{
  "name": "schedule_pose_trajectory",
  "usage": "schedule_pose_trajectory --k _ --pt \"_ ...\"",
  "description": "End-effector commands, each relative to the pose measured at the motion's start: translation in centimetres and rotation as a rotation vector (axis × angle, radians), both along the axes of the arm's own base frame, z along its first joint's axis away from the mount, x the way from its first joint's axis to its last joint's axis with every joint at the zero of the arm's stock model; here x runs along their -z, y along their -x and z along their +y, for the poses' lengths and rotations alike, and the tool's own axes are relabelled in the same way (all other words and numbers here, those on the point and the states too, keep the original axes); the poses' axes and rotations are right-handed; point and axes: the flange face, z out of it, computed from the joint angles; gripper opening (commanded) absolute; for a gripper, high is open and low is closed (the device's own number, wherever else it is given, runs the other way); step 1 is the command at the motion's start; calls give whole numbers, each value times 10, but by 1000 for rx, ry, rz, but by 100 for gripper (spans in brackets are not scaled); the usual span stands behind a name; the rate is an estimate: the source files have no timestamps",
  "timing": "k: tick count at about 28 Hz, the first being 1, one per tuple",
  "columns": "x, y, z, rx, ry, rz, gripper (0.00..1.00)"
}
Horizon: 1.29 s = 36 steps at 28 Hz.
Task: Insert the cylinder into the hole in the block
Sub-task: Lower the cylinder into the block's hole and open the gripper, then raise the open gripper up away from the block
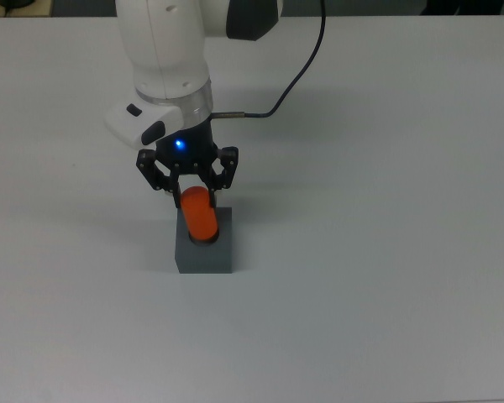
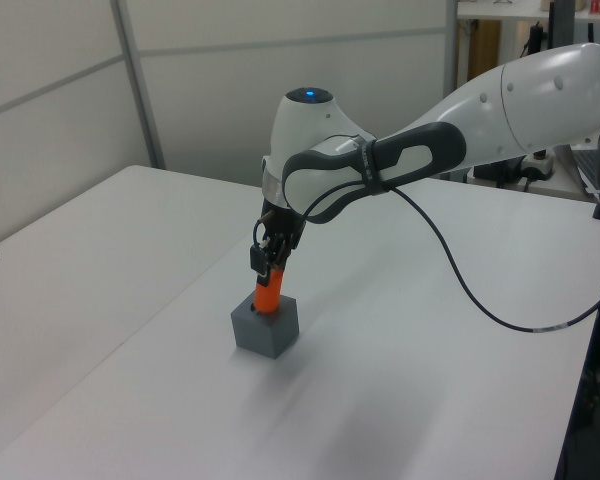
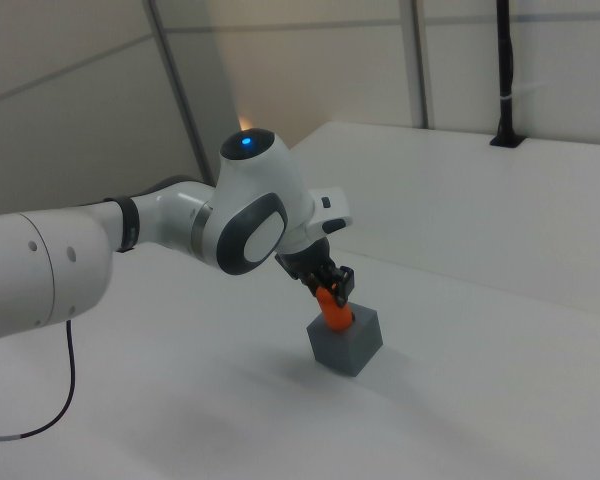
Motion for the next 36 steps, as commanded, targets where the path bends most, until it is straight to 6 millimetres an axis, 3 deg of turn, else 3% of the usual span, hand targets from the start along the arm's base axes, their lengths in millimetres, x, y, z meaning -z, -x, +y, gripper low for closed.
schedule_pose_trajectory --k 1,10,12,15,20,24,32,36 --pt "1 -11 5 8 -9 -26 18" --pt "5 -14 5 4 -8 -23 23" --pt "4 -14 5 5 -6 -23 48" --pt "1 -14 6 2 -4 -26 100" --pt "-19 -6 15 -16 2 -20 100" --pt "-34 10 4 -14 21 74 100" --pt "-52 52 -40 1 175 375 100" --pt "-55 57 -42 2 192 415 100"
